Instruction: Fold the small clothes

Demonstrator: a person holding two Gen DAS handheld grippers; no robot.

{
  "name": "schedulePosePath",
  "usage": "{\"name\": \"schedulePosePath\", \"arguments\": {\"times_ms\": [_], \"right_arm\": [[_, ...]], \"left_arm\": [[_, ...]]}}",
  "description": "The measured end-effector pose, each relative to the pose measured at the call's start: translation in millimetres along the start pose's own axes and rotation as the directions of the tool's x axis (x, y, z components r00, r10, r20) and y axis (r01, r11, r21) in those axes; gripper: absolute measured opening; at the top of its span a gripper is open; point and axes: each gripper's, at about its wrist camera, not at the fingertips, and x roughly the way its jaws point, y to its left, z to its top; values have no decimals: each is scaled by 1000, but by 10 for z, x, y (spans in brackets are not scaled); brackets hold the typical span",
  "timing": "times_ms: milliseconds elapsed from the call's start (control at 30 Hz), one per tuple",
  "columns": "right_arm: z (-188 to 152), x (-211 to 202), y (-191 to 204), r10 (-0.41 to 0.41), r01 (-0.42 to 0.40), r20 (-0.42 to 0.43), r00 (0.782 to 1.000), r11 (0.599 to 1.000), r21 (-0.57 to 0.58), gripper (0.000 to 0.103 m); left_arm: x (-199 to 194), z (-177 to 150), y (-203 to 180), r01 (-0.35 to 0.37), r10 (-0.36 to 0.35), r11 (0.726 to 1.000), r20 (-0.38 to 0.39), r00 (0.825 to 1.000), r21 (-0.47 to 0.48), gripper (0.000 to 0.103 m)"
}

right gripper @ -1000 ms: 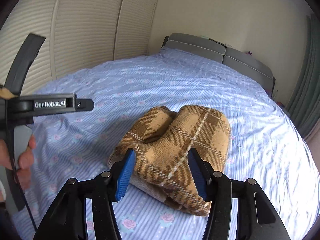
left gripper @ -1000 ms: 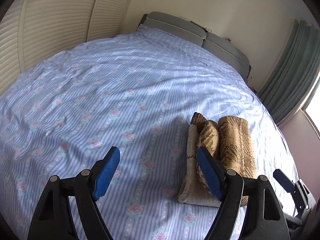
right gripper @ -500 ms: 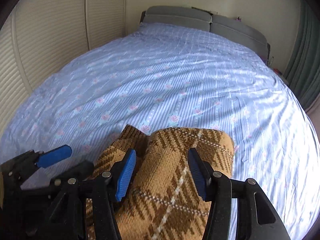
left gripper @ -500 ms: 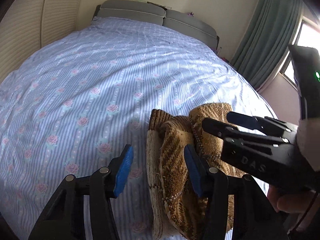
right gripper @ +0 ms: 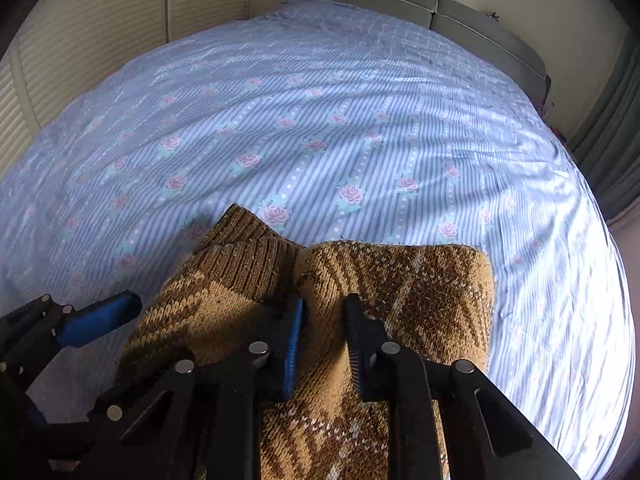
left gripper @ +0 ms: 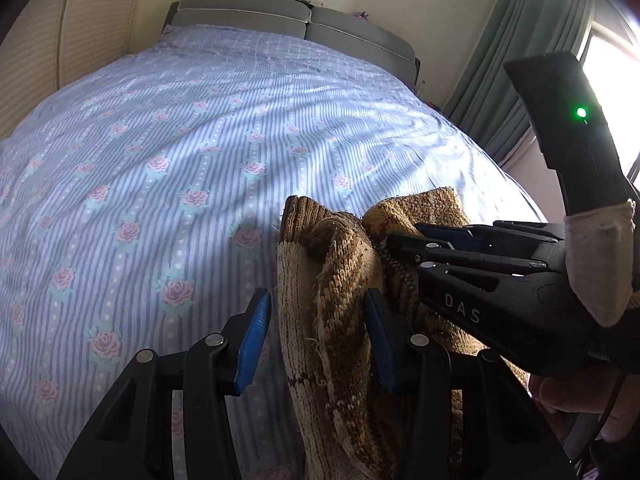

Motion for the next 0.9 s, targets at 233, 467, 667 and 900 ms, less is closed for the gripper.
{"name": "schedulePosePath", "arguments": {"times_ms": [233, 467, 667, 900], "right_arm": [[94, -360, -6, 107, -112, 87, 990, 992, 54, 17], [15, -72, 23, 164, -164, 11, 986, 982, 96, 18], [-35, -92, -69, 184, -189, 46, 982, 975, 120, 36], [-172, -360, -343, 218, -237, 122, 968, 955, 177, 37]], "left_arm": [[-290, 41, 164, 5, -3, 999, 54, 999, -50, 47], [-206, 20, 247, 15, -13, 998, 31, 999, -67, 47], [-135, 99, 176, 81, -79, 995, 35, 996, -59, 47], [234, 263, 143, 182, -188, 978, -51, 981, -102, 45]]}}
